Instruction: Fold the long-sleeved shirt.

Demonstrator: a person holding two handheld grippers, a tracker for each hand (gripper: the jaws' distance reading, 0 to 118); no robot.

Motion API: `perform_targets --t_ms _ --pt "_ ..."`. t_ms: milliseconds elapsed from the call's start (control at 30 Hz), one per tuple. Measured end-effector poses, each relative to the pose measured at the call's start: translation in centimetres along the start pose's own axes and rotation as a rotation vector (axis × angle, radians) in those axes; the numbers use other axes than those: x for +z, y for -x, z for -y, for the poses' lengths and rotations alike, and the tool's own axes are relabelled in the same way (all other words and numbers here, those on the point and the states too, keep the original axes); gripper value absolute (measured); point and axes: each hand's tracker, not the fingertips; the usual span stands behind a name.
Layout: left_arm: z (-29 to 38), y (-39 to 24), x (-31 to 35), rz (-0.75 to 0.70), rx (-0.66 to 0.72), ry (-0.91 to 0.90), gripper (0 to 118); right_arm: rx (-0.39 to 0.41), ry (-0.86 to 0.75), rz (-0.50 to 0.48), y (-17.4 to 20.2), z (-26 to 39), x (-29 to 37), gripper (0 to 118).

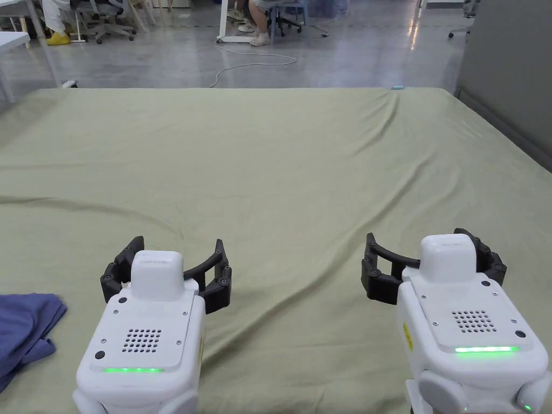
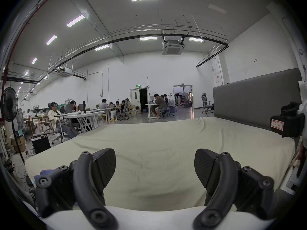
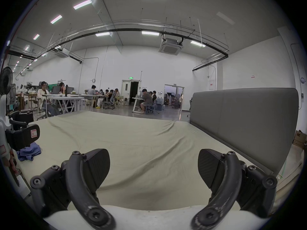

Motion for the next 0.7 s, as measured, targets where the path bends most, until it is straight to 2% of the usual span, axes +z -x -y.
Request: perform_targets --t_ms 700 --pt "-0.32 0.34 -0.31 -0.006 0.016 0.005 99 0.017 0.004 0.002 0.37 -0.19 -0.42 107"
